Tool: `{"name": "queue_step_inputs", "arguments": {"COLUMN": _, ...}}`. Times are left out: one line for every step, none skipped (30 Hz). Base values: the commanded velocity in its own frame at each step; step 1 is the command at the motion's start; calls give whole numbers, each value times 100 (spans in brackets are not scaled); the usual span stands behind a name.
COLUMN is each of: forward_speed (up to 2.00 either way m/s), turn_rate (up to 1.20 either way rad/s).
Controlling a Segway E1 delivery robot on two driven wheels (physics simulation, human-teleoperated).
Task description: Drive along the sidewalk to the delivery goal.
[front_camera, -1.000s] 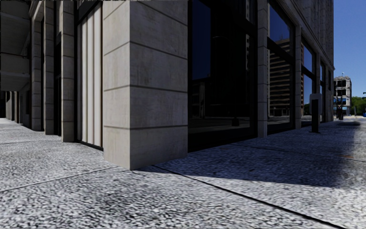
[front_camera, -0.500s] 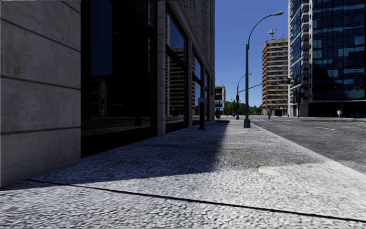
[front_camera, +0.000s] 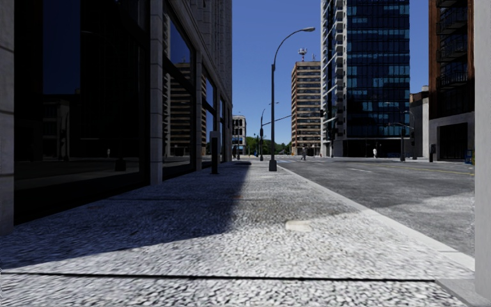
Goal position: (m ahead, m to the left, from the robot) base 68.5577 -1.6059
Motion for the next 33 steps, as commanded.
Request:
{"name": "queue_step_inputs", "arguments": {"forward_speed": 200, "turn_rate": 0}}
{"name": "queue_step_inputs", "arguments": {"forward_speed": 200, "turn_rate": 0}}
{"name": "queue_step_inputs", "arguments": {"forward_speed": 200, "turn_rate": 0}}
{"name": "queue_step_inputs", "arguments": {"forward_speed": 200, "turn_rate": 0}}
{"name": "queue_step_inputs", "arguments": {"forward_speed": 200, "turn_rate": 0}}
{"name": "queue_step_inputs", "arguments": {"forward_speed": 200, "turn_rate": 0}}
{"name": "queue_step_inputs", "arguments": {"forward_speed": 200, "turn_rate": 0}}
{"name": "queue_step_inputs", "arguments": {"forward_speed": 200, "turn_rate": 0}}
{"name": "queue_step_inputs", "arguments": {"forward_speed": 200, "turn_rate": 0}}
{"name": "queue_step_inputs", "arguments": {"forward_speed": 200, "turn_rate": 0}}
{"name": "queue_step_inputs", "arguments": {"forward_speed": 200, "turn_rate": 0}}
{"name": "queue_step_inputs", "arguments": {"forward_speed": 200, "turn_rate": 0}}
{"name": "queue_step_inputs", "arguments": {"forward_speed": 200, "turn_rate": 0}}
{"name": "queue_step_inputs", "arguments": {"forward_speed": 200, "turn_rate": 0}}
{"name": "queue_step_inputs", "arguments": {"forward_speed": 200, "turn_rate": 0}}
{"name": "queue_step_inputs", "arguments": {"forward_speed": 200, "turn_rate": 0}}
{"name": "queue_step_inputs", "arguments": {"forward_speed": 200, "turn_rate": 0}}
{"name": "queue_step_inputs", "arguments": {"forward_speed": 200, "turn_rate": 0}}
{"name": "queue_step_inputs", "arguments": {"forward_speed": 200, "turn_rate": 0}}
{"name": "queue_step_inputs", "arguments": {"forward_speed": 200, "turn_rate": 0}}
{"name": "queue_step_inputs", "arguments": {"forward_speed": 200, "turn_rate": 0}}
{"name": "queue_step_inputs", "arguments": {"forward_speed": 200, "turn_rate": 0}}
{"name": "queue_step_inputs", "arguments": {"forward_speed": 200, "turn_rate": 0}}
{"name": "queue_step_inputs", "arguments": {"forward_speed": 200, "turn_rate": 0}}
{"name": "queue_step_inputs", "arguments": {"forward_speed": 200, "turn_rate": 0}}
{"name": "queue_step_inputs", "arguments": {"forward_speed": 200, "turn_rate": 0}}
{"name": "queue_step_inputs", "arguments": {"forward_speed": 200, "turn_rate": 0}}
{"name": "queue_step_inputs", "arguments": {"forward_speed": 200, "turn_rate": 0}}
{"name": "queue_step_inputs", "arguments": {"forward_speed": 200, "turn_rate": 0}}
{"name": "queue_step_inputs", "arguments": {"forward_speed": 200, "turn_rate": 0}}
{"name": "queue_step_inputs", "arguments": {"forward_speed": 200, "turn_rate": 11}}
{"name": "queue_step_inputs", "arguments": {"forward_speed": 200, "turn_rate": 58}}
{"name": "queue_step_inputs", "arguments": {"forward_speed": 200, "turn_rate": 90}}
